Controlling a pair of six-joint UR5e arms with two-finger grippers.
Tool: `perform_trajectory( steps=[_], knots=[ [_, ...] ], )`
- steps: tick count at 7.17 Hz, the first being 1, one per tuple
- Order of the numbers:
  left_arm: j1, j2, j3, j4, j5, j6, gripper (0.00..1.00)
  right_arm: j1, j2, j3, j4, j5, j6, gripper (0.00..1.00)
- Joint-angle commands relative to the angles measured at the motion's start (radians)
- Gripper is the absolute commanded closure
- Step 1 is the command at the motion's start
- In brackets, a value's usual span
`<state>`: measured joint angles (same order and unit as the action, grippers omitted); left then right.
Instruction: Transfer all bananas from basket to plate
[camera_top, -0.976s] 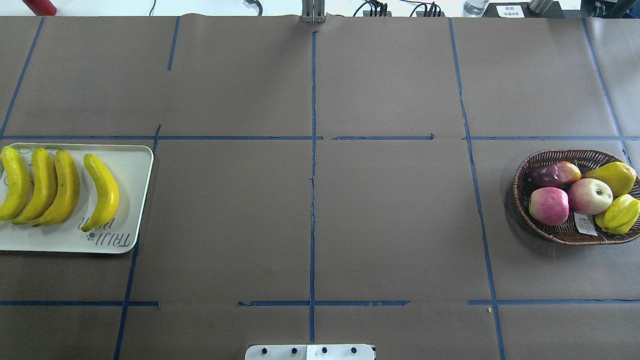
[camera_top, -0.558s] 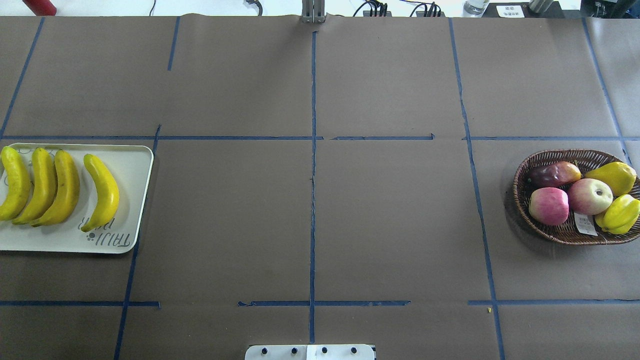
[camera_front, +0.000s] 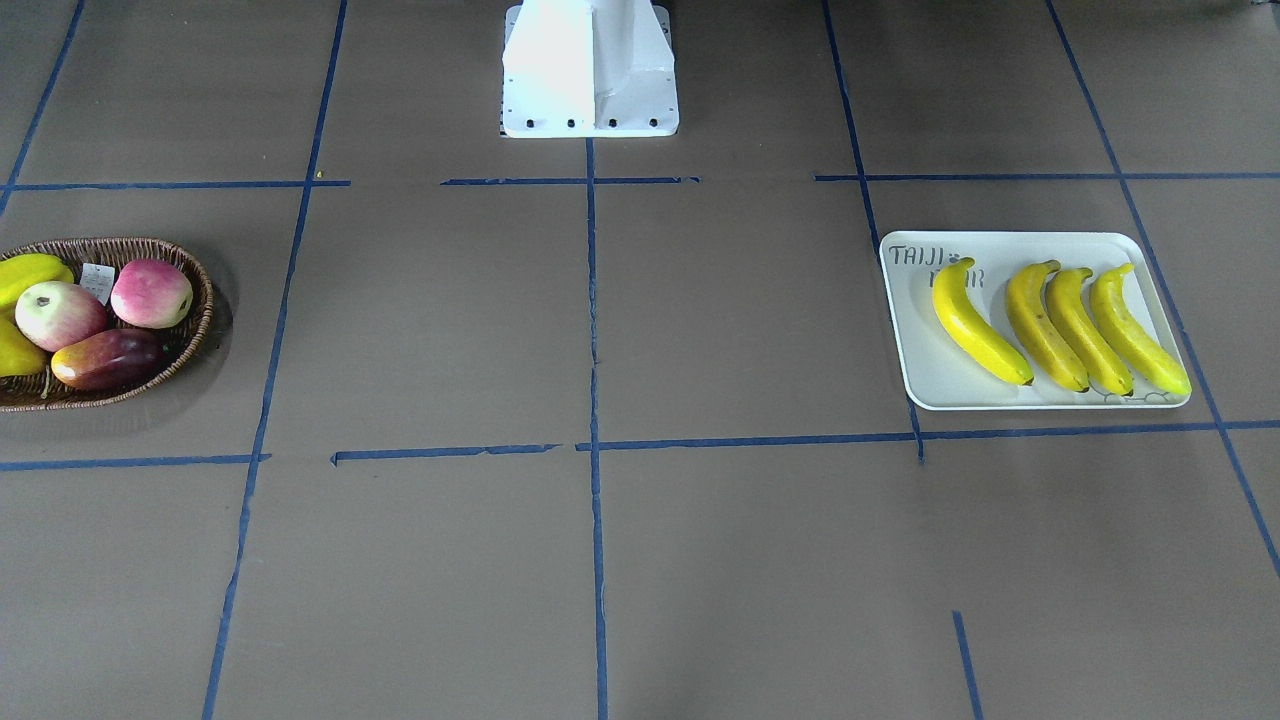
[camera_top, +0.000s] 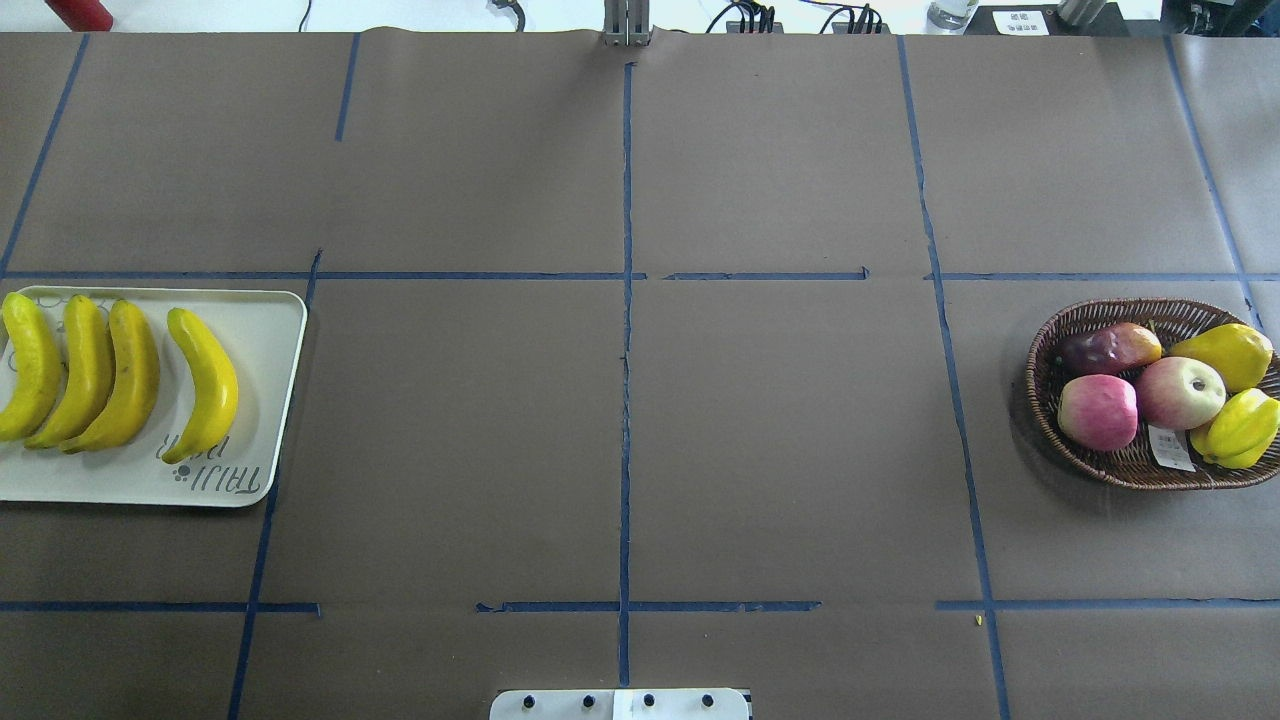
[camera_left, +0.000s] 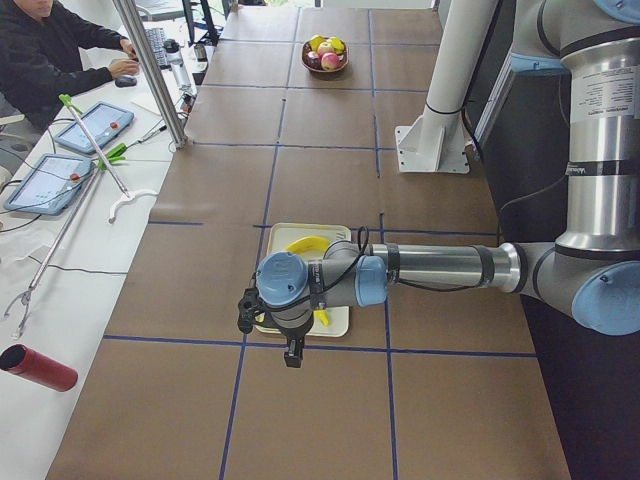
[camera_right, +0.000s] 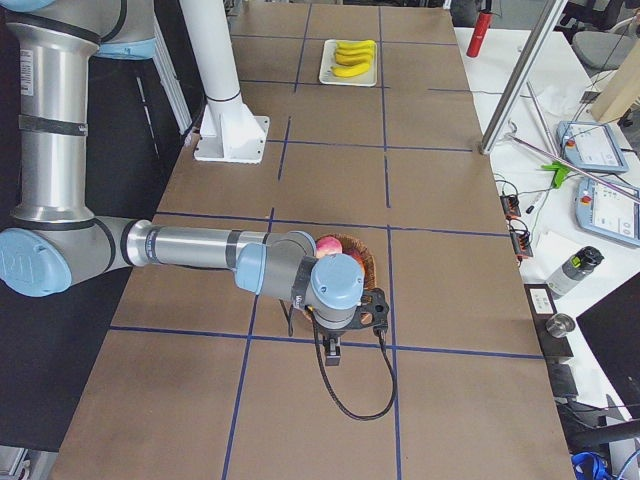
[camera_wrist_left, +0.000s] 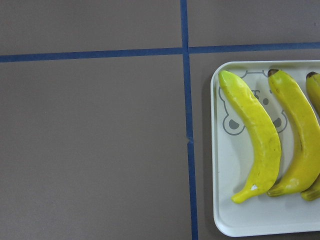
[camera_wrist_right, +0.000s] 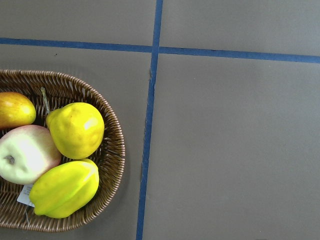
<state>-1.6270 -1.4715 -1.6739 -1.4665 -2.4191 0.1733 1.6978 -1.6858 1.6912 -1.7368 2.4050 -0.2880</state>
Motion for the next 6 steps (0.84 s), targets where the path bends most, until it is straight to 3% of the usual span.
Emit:
perform_trajectory(
  steps=[1, 6],
  knots=[
    [0.001, 0.008, 0.006, -0.002, 0.0, 0.009, 0.01, -0.004, 0.0, -0.004, 0.006, -0.006, 0.006, 0.0],
    [-0.001, 0.005, -0.003, -0.002, 0.003, 0.006, 0.01, -0.003, 0.008, -0.008, 0.006, -0.004, 0.03, 0.0]
  ],
)
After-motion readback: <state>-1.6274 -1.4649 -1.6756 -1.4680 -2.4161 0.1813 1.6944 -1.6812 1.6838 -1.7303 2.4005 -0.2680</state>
